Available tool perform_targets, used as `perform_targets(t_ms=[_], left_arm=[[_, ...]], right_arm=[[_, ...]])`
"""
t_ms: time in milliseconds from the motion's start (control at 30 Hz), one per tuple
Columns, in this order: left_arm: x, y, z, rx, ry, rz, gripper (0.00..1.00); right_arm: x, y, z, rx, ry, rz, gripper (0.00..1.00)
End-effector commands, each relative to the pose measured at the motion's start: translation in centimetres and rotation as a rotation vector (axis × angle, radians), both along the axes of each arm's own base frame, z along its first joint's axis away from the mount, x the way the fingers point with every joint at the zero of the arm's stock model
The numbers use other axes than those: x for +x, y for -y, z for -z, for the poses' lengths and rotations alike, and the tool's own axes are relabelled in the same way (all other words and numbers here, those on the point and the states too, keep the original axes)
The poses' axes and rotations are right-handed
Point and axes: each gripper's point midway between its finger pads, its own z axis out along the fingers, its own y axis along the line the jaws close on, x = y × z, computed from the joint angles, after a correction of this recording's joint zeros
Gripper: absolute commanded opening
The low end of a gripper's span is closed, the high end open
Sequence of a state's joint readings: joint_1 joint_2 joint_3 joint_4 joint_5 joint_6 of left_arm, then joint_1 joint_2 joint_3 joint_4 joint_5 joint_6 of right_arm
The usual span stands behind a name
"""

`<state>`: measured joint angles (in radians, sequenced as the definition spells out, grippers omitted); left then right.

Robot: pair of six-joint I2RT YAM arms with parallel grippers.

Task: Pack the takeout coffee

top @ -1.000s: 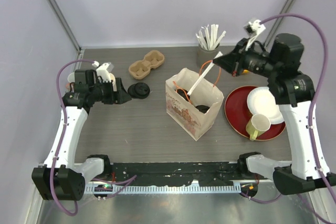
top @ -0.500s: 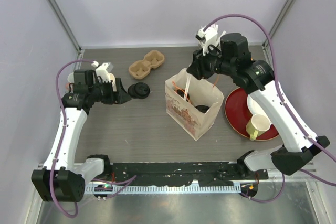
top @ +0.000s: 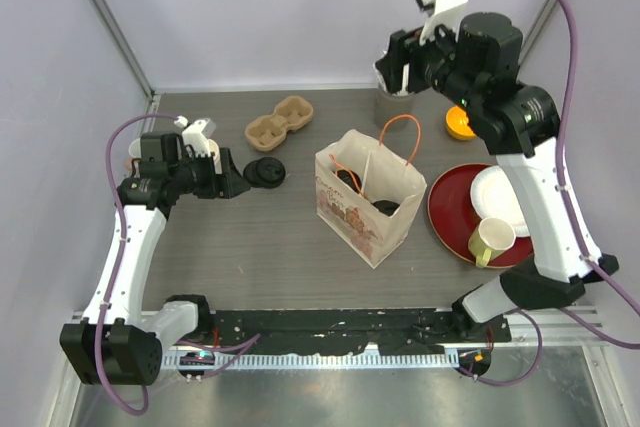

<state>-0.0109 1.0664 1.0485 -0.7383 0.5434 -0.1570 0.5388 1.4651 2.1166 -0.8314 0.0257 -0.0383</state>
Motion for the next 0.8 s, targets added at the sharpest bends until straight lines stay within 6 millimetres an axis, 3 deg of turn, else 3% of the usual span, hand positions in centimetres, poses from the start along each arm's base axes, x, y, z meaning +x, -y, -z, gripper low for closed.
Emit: perform_targets(t_ms=[0,67,133,167,267,333,367,400,633,767], left_arm=[[0.4,0.2,-0.8,-0.019,0.032,0.007,0.73],[0.4,0.2,-0.9,-0.017,0.034,0.007,0.73],[0.3,0.1,-0.8,-0.013,0.032,0.008,0.73],[0.2,0.1,-0.8,-0.011,0.032,0.008,0.73],[0.2,0.0,-0.7,-0.004,0.030,0.008,0.73],[0.2,-0.1,-0.6,0.003,0.030,0.008,0.73],[0.2,-0.1,-0.5,0.006,0.025,0.007,0.73],[0.3,-0.2,-0.5,0.008,0.025,0.009,0.73],[0.5,-0.4,0.1,0.024,0.014,0.009,0.73],[0.6,-0.4,0.4,0.031,0.009,0.012,0.73]], right_arm=[[6.8,3.6,0.6,0.041,-0.028,0.193,0.64],[10.8,5.5,2.4,0.067,-0.071,0.253,0.60],[13.5,6.0,3.5,0.063,-0.069,0.266,0.54],[15.5,6.4,5.5,0.029,-0.090,0.277,0.52],[18.3,5.4,7.8,-0.009,-0.082,0.227,0.41],[20.6,5.0,10.8,-0.029,-0.117,0.225,0.40],[21.2,5.0,11.1,-0.028,-0.118,0.232,0.40],[22.4,4.9,13.3,-0.043,-0.151,0.237,0.40],[25.5,4.4,18.6,-0.062,-0.215,0.235,0.40],[26.5,4.2,19.9,-0.042,-0.222,0.245,0.40]])
